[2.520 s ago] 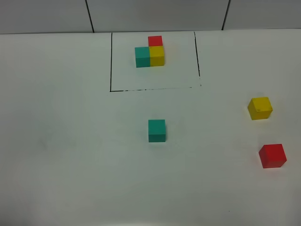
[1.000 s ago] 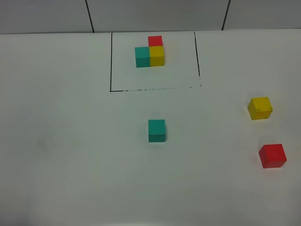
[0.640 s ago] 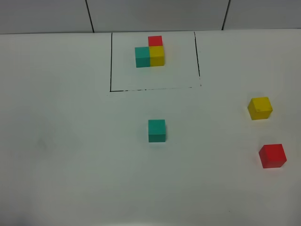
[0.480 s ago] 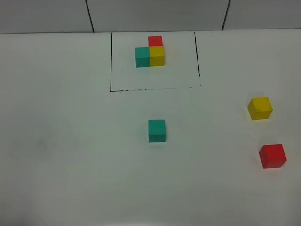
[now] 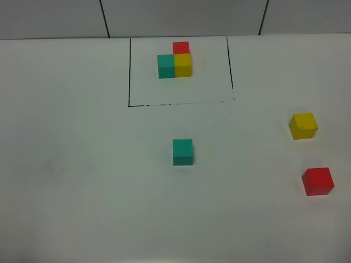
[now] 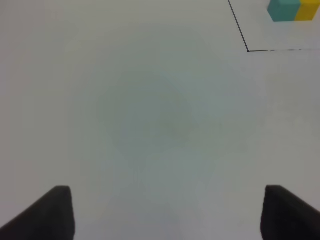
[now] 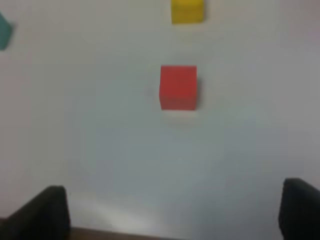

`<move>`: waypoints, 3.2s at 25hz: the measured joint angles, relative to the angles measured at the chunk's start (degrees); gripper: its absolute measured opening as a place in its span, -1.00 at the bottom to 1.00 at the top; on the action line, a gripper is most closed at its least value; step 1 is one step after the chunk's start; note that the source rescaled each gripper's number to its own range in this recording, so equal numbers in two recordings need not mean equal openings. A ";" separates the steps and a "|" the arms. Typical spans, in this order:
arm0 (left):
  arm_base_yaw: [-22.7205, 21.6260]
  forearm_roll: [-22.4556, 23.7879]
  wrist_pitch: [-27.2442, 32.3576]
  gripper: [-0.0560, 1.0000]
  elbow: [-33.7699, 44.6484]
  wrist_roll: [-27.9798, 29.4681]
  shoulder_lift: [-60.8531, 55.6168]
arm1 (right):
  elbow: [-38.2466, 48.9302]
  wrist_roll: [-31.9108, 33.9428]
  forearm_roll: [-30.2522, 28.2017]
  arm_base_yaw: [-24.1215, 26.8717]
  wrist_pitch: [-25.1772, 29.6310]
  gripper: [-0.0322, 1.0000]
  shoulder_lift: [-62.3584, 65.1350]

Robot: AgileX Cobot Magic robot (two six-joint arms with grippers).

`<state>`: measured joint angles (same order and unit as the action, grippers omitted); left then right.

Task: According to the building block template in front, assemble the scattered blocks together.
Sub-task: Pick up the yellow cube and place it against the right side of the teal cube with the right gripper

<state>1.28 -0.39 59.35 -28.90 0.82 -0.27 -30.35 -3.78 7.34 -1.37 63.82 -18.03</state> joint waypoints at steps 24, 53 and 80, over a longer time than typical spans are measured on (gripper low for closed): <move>0.00 0.00 0.00 0.61 0.00 0.00 0.00 | -23.62 -2.26 -4.25 -0.21 -17.42 0.46 -65.64; 0.00 0.00 0.00 0.61 0.00 0.00 0.00 | -40.14 -3.19 -5.31 -1.21 -21.95 0.46 -89.97; 0.00 0.00 0.00 0.60 0.00 -0.10 0.00 | -40.50 -4.28 -1.61 -1.21 -26.45 0.46 -98.03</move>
<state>1.28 -0.39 59.35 -28.90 0.72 -0.27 -70.85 -8.06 5.74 -2.58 37.37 -116.05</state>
